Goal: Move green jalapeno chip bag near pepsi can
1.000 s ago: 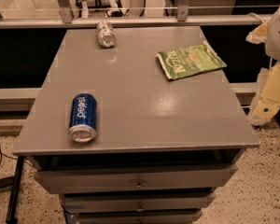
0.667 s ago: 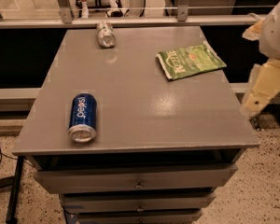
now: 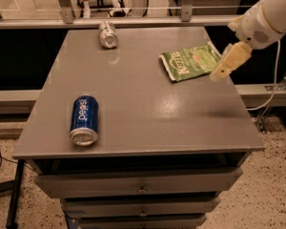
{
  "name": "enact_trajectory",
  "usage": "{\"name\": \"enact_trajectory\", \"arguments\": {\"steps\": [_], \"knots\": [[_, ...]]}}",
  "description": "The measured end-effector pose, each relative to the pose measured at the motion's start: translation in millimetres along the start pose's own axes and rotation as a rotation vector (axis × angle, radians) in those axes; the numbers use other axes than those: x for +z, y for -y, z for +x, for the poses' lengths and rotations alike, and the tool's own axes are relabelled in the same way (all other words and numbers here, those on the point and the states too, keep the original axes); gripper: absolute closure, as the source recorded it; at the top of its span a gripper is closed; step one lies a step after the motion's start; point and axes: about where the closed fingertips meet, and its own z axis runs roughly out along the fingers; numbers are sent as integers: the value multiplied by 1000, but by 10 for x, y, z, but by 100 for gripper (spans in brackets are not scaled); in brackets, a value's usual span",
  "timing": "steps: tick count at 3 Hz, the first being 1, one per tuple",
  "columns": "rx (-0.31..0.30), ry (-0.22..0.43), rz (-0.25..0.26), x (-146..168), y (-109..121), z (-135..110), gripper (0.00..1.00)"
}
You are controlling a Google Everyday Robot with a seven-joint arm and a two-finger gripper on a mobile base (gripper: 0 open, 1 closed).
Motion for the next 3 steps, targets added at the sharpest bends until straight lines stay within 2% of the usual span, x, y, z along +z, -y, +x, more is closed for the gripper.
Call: {"name": "enact_trajectory", "arguments": {"steps": [1,2,3], "knots": [[93,117,-49,528,320,-125,0],[174,207,-97,983,540,-213,0],[219,245,-128,1293,642,-243,0]]}}
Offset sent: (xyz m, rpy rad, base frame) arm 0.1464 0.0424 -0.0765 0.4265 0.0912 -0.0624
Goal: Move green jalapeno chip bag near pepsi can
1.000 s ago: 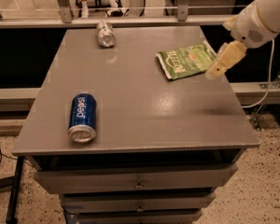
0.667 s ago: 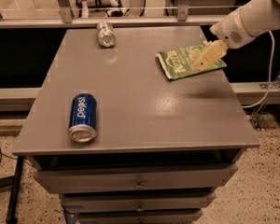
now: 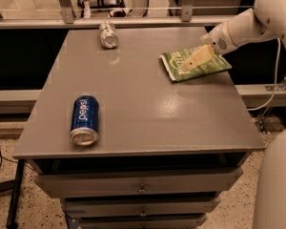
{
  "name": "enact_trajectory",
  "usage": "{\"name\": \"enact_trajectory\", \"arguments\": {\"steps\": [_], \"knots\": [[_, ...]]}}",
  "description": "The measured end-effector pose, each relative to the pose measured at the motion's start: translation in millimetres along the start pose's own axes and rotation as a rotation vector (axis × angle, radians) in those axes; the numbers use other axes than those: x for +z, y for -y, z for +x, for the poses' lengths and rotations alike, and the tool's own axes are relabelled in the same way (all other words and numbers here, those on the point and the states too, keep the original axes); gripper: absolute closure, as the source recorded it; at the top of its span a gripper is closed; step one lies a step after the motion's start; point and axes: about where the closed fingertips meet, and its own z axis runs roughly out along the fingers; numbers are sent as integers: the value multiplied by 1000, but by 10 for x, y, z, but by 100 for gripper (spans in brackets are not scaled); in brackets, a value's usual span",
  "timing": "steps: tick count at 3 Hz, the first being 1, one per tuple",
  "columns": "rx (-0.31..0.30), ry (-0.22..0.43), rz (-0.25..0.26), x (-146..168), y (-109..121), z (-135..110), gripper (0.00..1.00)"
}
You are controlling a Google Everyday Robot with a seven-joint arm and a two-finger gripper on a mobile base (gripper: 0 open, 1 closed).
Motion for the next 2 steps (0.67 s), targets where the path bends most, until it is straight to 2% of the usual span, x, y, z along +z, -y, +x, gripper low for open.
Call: {"name": "enact_trajectory", "arguments": {"steps": [1,2], "knots": [[23,4,-16,178,79,86,18],[7,-4,-16,226,98,120,41]]}}
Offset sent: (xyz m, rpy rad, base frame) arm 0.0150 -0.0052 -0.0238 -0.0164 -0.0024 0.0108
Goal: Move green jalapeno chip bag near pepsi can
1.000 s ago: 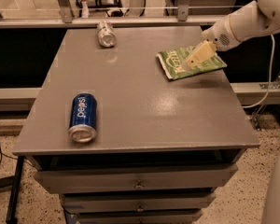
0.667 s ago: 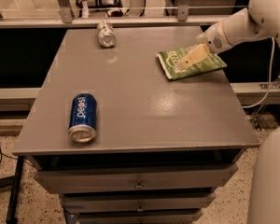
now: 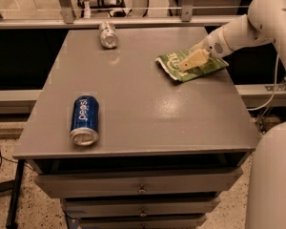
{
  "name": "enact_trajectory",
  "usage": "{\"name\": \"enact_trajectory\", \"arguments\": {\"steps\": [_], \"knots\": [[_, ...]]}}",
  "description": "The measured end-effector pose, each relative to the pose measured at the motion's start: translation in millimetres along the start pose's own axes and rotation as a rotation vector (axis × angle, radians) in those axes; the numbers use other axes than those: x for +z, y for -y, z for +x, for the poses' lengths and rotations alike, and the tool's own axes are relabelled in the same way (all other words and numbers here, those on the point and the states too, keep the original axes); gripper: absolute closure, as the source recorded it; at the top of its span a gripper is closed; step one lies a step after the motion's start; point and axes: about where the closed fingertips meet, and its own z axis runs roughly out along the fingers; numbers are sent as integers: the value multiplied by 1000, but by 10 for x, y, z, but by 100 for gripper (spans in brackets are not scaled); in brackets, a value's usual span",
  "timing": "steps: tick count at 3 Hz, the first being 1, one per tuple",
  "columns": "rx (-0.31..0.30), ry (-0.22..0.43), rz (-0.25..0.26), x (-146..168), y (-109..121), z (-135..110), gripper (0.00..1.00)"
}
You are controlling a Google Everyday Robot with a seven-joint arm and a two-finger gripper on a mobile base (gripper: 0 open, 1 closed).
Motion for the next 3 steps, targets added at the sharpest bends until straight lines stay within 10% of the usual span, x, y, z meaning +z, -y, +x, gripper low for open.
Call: {"name": "enact_trajectory", "arguments": {"steps": [3], "knots": [[-140,50,-35,-394,-415,-496,100]]}}
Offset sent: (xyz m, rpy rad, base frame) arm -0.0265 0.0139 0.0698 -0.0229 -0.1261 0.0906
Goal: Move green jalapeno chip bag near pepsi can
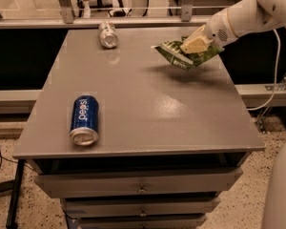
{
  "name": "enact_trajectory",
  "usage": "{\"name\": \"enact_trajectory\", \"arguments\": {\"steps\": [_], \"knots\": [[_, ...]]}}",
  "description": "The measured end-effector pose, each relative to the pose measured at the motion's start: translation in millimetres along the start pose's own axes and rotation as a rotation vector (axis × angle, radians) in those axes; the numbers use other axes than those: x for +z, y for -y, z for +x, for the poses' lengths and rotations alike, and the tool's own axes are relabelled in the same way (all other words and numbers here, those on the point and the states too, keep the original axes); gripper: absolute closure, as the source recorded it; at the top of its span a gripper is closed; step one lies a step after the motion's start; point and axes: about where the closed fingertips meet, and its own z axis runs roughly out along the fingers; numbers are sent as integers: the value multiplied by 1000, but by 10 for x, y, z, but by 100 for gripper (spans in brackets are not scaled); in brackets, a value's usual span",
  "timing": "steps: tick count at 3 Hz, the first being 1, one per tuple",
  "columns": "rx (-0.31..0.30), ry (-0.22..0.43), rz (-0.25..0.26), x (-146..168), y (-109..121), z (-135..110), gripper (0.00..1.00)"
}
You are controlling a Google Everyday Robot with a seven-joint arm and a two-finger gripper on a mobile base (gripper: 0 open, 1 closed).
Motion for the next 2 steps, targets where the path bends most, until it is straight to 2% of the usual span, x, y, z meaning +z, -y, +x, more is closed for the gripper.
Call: {"name": "enact_trajectory", "arguments": {"steps": [1,2], "knots": [[-90,65,-102,-133,-527,-326,100],[-198,116,-255,-12,-1209,-505,100]]}}
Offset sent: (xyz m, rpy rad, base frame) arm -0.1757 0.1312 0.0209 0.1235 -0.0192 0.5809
